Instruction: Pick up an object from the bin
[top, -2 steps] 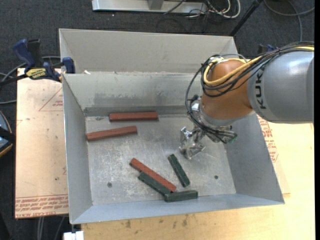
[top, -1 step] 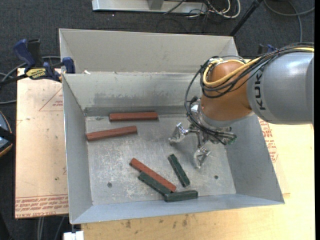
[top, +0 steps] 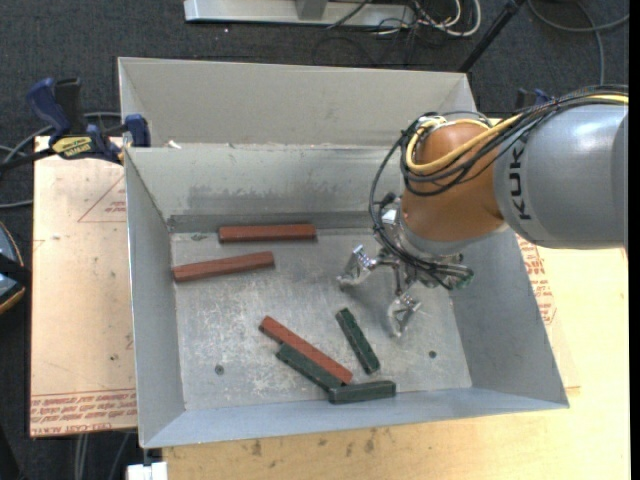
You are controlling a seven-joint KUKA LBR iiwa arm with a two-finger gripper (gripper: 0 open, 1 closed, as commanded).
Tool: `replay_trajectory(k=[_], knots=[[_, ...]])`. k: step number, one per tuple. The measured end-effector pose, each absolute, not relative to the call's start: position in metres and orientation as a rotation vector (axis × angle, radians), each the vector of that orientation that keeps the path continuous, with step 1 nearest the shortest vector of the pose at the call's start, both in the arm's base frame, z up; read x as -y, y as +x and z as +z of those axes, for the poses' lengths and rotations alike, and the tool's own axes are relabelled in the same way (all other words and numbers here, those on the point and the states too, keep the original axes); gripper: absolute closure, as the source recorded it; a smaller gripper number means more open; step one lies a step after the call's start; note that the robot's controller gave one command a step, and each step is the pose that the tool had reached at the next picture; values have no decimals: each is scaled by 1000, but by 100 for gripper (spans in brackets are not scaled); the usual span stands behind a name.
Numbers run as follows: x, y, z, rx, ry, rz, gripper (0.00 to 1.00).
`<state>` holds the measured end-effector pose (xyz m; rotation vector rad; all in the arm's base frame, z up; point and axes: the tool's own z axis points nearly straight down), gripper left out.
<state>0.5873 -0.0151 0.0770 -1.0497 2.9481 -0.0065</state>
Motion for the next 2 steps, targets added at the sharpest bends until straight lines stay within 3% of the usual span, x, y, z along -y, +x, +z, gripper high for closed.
replay_trajectory(k=[1,2], knots=[[-39,554,79,-2815,-1352,-13,100],[-39,554,79,-2815,-1353,-13,100]])
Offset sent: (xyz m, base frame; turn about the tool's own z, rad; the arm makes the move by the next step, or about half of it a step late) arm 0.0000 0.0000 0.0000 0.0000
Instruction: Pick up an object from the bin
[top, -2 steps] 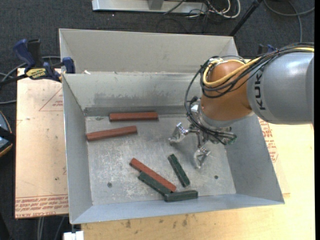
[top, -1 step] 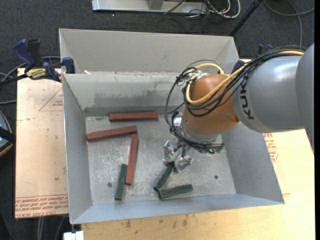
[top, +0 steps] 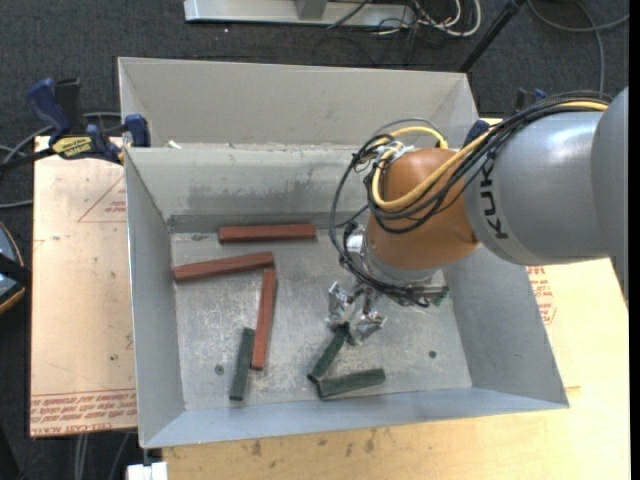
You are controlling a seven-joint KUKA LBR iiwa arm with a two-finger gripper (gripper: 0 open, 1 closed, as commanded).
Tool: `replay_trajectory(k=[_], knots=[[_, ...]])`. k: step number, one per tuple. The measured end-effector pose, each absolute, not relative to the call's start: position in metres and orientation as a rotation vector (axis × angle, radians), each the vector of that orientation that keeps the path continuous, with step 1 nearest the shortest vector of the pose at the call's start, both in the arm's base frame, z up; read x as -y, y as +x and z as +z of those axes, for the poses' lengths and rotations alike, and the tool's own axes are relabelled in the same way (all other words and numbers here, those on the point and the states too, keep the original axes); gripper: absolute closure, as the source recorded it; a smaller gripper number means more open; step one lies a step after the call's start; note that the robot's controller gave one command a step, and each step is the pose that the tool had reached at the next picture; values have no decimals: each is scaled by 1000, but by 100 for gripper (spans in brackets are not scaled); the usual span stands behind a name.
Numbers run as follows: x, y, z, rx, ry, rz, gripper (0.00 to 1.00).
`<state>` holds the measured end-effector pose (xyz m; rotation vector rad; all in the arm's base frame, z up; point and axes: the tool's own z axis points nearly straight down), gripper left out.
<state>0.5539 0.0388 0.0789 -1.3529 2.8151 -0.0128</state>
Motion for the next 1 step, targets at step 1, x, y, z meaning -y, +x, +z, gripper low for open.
replay_trajectory(k=[1], knots=[[-48,595,221,-2804,-1404,0,100]])
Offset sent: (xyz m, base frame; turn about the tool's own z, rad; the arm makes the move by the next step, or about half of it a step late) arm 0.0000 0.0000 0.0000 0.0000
